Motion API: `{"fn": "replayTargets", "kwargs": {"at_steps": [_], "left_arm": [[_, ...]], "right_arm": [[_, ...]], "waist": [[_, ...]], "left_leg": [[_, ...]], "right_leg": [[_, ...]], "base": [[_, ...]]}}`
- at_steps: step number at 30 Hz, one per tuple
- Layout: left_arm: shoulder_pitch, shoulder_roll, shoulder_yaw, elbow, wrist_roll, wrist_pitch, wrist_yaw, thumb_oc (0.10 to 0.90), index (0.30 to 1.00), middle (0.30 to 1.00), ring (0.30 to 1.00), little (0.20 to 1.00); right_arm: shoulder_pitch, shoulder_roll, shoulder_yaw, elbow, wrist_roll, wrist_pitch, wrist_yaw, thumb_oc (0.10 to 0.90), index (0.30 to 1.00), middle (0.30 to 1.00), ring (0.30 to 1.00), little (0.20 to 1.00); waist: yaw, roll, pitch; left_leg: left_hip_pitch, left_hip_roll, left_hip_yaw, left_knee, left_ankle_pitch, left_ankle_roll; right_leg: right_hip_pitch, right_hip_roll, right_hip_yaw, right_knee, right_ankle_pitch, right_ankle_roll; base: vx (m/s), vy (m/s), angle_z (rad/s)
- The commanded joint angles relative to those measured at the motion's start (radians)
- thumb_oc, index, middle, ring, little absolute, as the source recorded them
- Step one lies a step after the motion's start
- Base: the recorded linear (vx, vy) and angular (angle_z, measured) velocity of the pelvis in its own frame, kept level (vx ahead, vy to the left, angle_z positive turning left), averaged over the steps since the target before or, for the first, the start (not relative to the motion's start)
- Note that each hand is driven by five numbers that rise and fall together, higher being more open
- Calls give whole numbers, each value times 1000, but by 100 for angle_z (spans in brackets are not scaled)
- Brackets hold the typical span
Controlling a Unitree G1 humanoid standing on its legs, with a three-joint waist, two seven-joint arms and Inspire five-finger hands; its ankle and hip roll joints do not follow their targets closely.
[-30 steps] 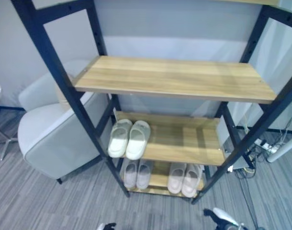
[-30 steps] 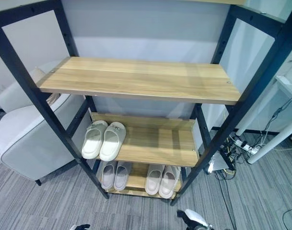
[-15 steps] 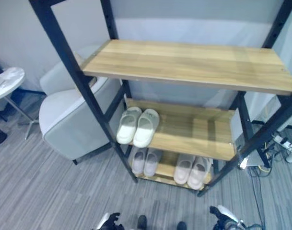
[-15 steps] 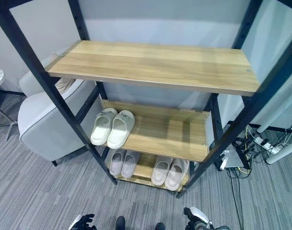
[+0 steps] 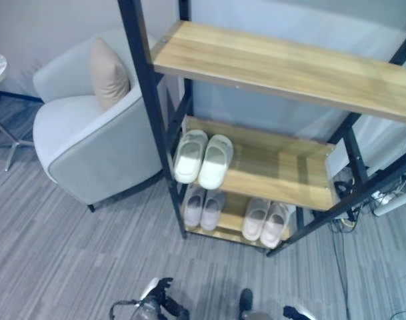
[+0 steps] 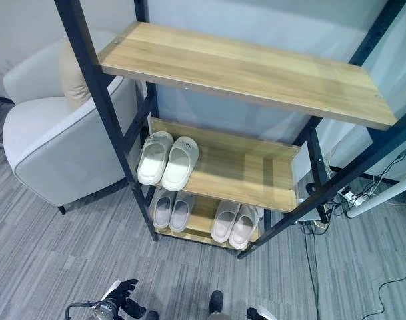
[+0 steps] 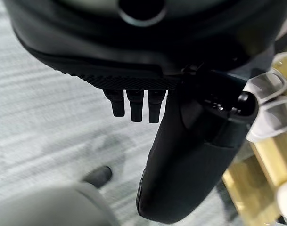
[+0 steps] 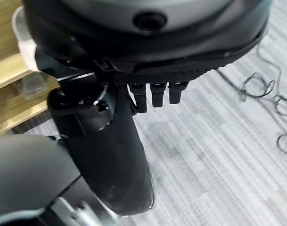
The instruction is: Arrange the slippers neatly on the shoe rack.
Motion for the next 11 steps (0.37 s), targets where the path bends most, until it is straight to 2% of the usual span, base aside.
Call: {"fn": "replayTargets", "kwargs": {"at_steps": [1,2,3,5,10,11], "left_arm": [[29,10,24,11,-2,-9,1,800,900,900,900,900],[39,21,30,16,1,-7,-11,800,900,900,900,900],[40,21,30,15,1,-7,-11,800,900,900,900,900],[50,25,37,4,-6,-13,-13,800,900,900,900,900],[59,10,48,2,-17,-15,-17,800,900,900,900,900],[55,2,40,-2,-20,-15,-24,800,900,900,900,900]], "right_arm": [[-40,-60,-2,-23,44,4,-9,800,900,900,900,900],[-27,-55,-1,-12,48,-1,-1,800,900,900,900,900],[-26,-55,0,-12,48,-1,-1,800,900,900,900,900],[-22,-54,-3,-8,46,-2,3,800,900,900,900,900],[-18,-54,-1,-10,57,-8,1,800,900,900,900,900],[-18,-57,-1,-12,64,-9,3,800,900,900,900,900]], "waist": [[49,23,-5],[65,26,-31],[65,25,-30],[96,12,-57],[102,11,-93],[96,13,-101]], "left_leg": [[18,24,-50,-69,-44,-9],[7,26,-41,-77,-27,-6],[9,26,-40,-77,-29,-6],[-8,24,-10,-79,-13,-13],[4,39,10,-114,9,-23],[16,47,9,-145,27,-29]], "right_leg": [[-35,85,64,148,-171,-1],[11,107,65,184,-222,-8],[13,107,66,186,-224,-8],[95,111,40,128,-246,-12],[138,126,43,18,-244,-13],[153,137,48,-14,-242,-18]], "base": [[-104,52,-29],[-92,50,-14],[-118,2,-2],[-71,-62,-3],[6,-68,-21],[8,-91,-17]]}}
